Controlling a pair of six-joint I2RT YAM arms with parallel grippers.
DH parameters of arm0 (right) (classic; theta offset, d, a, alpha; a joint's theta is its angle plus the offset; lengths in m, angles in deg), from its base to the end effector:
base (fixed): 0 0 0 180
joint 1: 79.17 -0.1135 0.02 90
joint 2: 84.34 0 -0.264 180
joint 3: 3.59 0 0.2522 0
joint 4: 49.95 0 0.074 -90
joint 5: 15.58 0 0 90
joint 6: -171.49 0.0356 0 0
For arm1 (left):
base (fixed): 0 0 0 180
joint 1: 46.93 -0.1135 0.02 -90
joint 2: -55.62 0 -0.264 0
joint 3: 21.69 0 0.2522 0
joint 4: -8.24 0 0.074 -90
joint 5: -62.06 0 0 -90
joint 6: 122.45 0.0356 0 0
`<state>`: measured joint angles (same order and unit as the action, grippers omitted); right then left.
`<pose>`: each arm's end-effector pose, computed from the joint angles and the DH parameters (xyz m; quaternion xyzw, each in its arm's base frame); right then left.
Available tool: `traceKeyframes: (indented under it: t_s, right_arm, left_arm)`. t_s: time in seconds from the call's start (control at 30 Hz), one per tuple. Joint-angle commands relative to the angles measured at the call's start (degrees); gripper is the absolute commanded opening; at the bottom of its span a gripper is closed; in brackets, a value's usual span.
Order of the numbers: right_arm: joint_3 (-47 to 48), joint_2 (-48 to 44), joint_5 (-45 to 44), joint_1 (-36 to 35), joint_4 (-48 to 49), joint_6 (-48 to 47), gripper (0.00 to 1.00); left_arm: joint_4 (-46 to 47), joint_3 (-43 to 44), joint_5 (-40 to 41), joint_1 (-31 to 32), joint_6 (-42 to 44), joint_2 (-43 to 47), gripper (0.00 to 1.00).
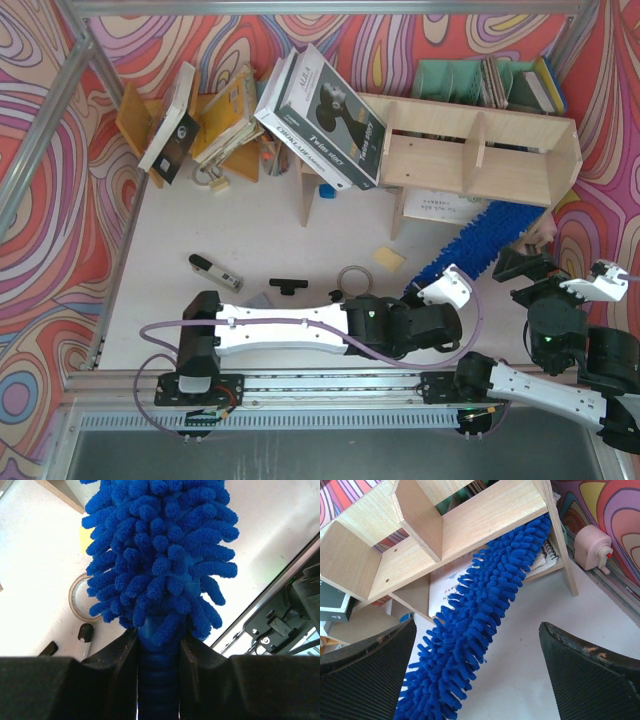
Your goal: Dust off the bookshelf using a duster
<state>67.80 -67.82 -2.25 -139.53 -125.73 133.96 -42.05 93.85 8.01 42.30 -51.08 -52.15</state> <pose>0.0246 -0.0269 0.3655 0.3064 0.6688 0.0879 0.6717 0.0266 -0.4259 0.3295 0.4017 0.7824 -0.1432 0.4538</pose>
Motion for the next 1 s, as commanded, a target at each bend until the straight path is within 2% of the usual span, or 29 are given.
traceKeyframes:
  t_s: [0.0, 0.27, 0.43, 0.67, 0.97]
  right_arm:
    - [-0.31, -0.69, -1.22, -0.61, 0.52, -0.55, 0.97]
    - [-0.27, -0.52, -1.16, -0.54, 0.5, -0.61, 0.98]
    - [-0.36, -0.52, -1.16, -0.55, 0.59, -0.59, 0.98]
    - [-0.41, -0.39, -1.33, -0.55, 0.67, -0.58, 0.98]
    - [-0.41, -0.34, -1.46, -0.55, 0.67, -0.59, 0.98]
  left_arm:
    - [1.82, -1.72, -1.84, 0.15, -0.24, -2.59, 0.0]
    - [0.21, 0.49, -3.46, 0.22, 0.15, -6.19, 0.0]
    - [1.0, -0.29, -0.62, 0.19, 0.66, -2.81, 0.0]
    - [7.41, -7.77, 4.92, 0.33, -0.03, 5.75, 0.0]
    - [4.91, -9.2, 5.53, -1.97, -4.91, 4.27, 0.0]
